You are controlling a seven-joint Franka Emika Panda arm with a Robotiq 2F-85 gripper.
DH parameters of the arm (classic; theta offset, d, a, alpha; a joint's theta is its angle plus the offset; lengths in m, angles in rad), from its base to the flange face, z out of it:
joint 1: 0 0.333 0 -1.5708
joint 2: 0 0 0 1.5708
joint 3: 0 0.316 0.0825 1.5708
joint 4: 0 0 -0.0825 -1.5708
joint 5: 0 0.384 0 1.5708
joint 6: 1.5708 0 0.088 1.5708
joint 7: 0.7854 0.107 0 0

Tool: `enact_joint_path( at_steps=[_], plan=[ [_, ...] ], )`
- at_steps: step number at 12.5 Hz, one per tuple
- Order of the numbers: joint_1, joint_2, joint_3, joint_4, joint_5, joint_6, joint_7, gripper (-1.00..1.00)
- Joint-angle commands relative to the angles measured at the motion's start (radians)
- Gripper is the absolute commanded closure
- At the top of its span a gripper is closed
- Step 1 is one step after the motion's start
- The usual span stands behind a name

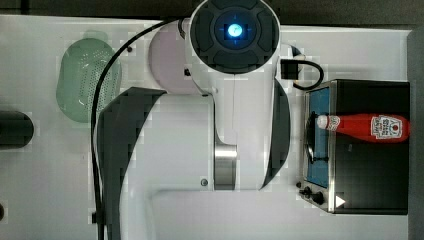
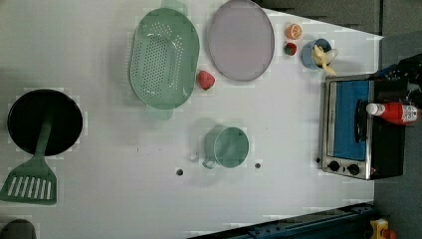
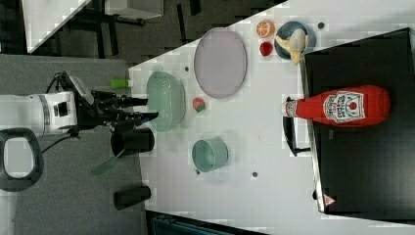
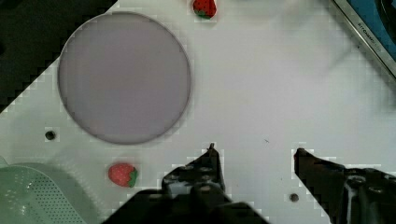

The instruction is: Pick Ketchup from oven and place it on table.

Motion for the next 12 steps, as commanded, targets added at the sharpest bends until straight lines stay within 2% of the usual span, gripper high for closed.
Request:
enact_joint_path(
  at_steps=[1,3,7,12],
  plan=[
    [-0.003,-0.366,-0.06,-0.13,0.013,-0.224,0.038,-0.59],
    [-0.005,-0.364,-0.062,-0.131,0.012,-0.224,0.038,-0.99],
    [-0.022,-0.34,-0.13,-0.131,0.011,-0.192,0.038,-1.0],
    [-0.054,-0.231,-0.319,-0.13,0.011,-0.039,0.038,-1.0]
  ],
)
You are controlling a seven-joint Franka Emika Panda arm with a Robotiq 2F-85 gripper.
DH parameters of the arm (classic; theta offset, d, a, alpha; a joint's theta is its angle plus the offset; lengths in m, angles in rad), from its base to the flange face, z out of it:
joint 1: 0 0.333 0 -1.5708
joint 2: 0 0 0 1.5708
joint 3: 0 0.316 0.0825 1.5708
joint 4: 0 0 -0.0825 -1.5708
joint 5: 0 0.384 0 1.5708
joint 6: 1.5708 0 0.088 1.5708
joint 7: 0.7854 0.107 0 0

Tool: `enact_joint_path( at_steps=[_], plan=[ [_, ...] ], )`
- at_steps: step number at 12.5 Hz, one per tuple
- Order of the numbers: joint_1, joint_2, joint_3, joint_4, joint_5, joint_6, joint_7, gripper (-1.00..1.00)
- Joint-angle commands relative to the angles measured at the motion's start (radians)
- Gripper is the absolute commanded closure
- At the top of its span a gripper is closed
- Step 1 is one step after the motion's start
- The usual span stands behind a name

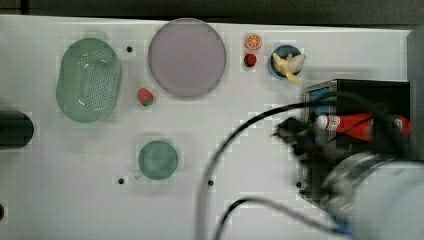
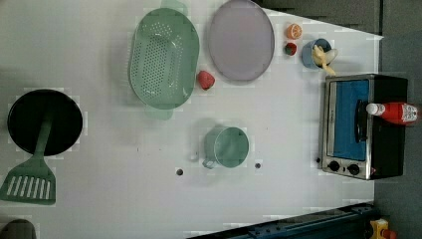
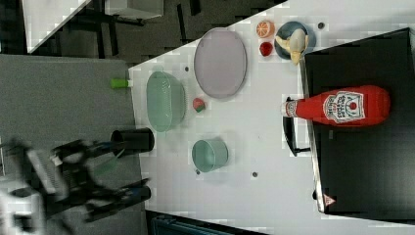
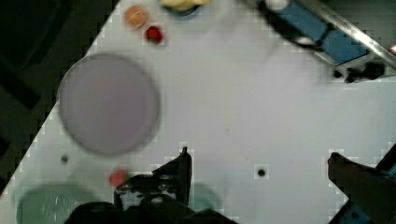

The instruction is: Pick Ketchup from oven and place it on table.

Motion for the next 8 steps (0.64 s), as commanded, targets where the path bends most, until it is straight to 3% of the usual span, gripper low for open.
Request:
enact_joint_path(
  at_steps=[1,8],
  plan=[
    [-0.038,0.133,-0.116,-0.034,-0.01,0.104,0.038,-1.0],
    [-0.043,0.388,-0.304,0.014,-0.008,0.368,0.038,-1.0]
  ],
)
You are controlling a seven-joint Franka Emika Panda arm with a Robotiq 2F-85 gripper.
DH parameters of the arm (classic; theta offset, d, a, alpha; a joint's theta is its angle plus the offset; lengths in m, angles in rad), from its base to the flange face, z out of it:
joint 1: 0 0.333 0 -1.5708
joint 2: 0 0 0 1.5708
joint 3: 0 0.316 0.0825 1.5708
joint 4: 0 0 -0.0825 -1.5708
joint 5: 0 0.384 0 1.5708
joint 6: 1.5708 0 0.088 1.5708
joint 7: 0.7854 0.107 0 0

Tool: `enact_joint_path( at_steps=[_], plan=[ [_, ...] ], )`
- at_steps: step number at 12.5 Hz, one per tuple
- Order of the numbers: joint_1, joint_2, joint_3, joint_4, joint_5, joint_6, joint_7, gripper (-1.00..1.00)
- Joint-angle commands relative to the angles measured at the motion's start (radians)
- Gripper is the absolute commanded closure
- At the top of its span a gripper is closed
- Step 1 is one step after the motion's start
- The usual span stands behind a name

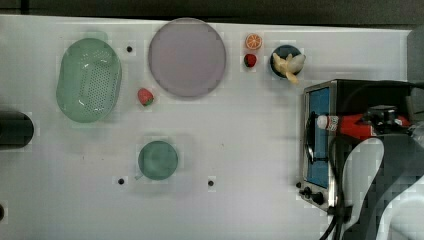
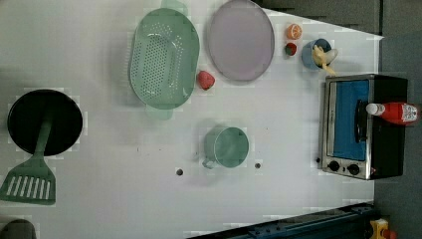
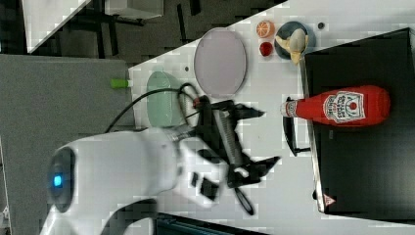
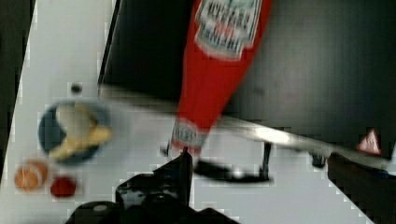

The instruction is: Pick Ketchup from oven and place it on table.

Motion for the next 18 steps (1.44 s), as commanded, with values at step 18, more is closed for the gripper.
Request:
enact_joint_path(
  at_steps=[18],
  plan=[
    [-0.056,0.41,-0.106,0.113,0.276,0.273,0.038,-0.27]
  ],
)
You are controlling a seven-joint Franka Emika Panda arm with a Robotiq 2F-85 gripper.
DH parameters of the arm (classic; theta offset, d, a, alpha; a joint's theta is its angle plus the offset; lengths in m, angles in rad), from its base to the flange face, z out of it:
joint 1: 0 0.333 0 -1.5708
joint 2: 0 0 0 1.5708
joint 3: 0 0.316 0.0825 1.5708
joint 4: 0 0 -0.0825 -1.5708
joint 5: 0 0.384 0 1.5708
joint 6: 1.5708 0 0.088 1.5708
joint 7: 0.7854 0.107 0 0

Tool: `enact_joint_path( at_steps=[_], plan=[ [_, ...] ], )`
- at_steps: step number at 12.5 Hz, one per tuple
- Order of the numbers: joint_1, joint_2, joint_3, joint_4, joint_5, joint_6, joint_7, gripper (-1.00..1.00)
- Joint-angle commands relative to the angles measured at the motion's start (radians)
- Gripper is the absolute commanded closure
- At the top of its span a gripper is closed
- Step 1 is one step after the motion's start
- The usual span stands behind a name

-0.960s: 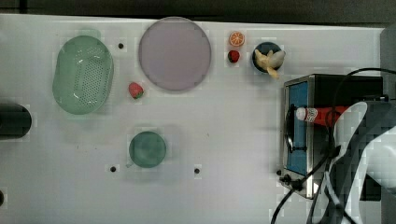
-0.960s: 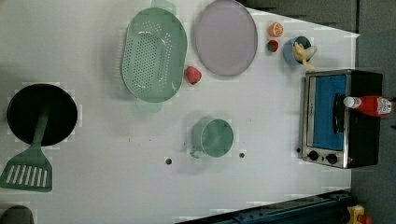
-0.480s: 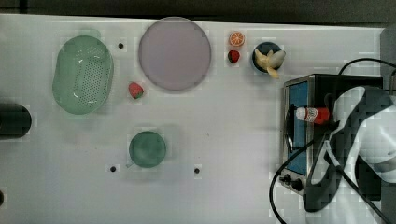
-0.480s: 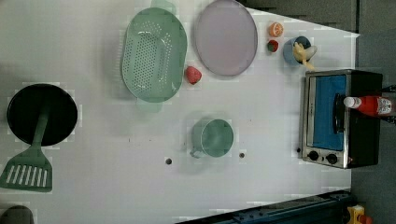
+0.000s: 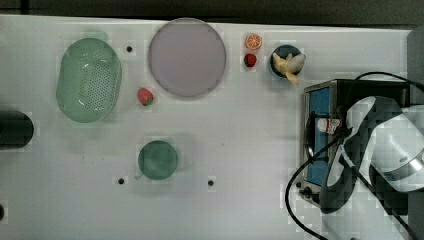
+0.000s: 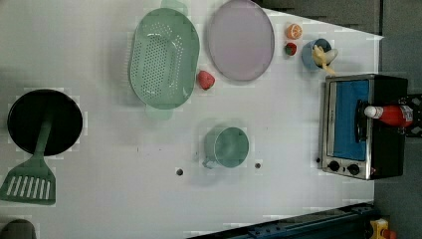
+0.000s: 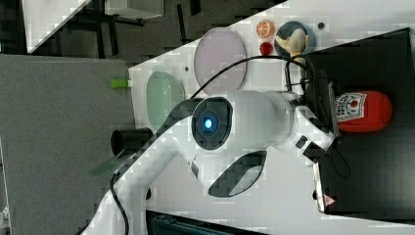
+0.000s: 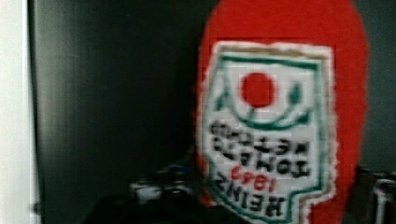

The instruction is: Pick Ketchup from oven and place it on table.

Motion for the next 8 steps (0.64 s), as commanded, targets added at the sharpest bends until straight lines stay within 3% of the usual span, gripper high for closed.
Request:
enact_joint_path(
  at_steps=[1,5,8],
  plan=[
    [-0.02,-0.017,-0.015,0.038,0.001,0.019,0.038,-0.26],
    [-0.019,-0.038,-0.017,0.087,-0.003,-0.042,0.037,-0.27],
    [0.013,-0.1,-0.01,0.237,-0.026,-0.287,0.023,-0.27]
  ],
)
